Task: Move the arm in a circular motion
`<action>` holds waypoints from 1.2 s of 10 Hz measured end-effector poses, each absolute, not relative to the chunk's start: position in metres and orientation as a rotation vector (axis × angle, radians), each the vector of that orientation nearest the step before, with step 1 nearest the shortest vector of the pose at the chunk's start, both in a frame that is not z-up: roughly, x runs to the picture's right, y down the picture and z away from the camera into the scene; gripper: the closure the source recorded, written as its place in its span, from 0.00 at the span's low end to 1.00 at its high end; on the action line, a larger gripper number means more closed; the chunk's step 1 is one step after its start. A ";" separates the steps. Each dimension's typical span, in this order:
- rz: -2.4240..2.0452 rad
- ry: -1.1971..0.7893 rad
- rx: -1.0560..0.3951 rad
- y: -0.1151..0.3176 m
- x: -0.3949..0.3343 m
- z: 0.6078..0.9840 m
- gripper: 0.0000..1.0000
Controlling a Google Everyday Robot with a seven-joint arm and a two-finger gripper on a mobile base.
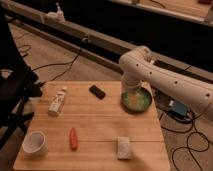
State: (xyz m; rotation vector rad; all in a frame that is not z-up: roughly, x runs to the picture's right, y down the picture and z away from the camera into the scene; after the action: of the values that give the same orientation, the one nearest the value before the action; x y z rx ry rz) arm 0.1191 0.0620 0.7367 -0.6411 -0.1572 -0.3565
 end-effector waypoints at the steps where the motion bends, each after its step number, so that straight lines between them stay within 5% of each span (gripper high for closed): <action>1: -0.365 -0.205 -0.663 0.077 0.112 0.726 0.35; 7: -0.068 -0.297 -0.752 0.118 0.219 0.694 0.35; 12: -0.008 -0.163 -0.651 0.022 0.273 0.729 0.35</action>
State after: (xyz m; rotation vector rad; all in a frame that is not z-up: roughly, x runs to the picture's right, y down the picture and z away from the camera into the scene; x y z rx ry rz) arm 0.2725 0.0223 0.7287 -0.6506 -0.1626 -0.0078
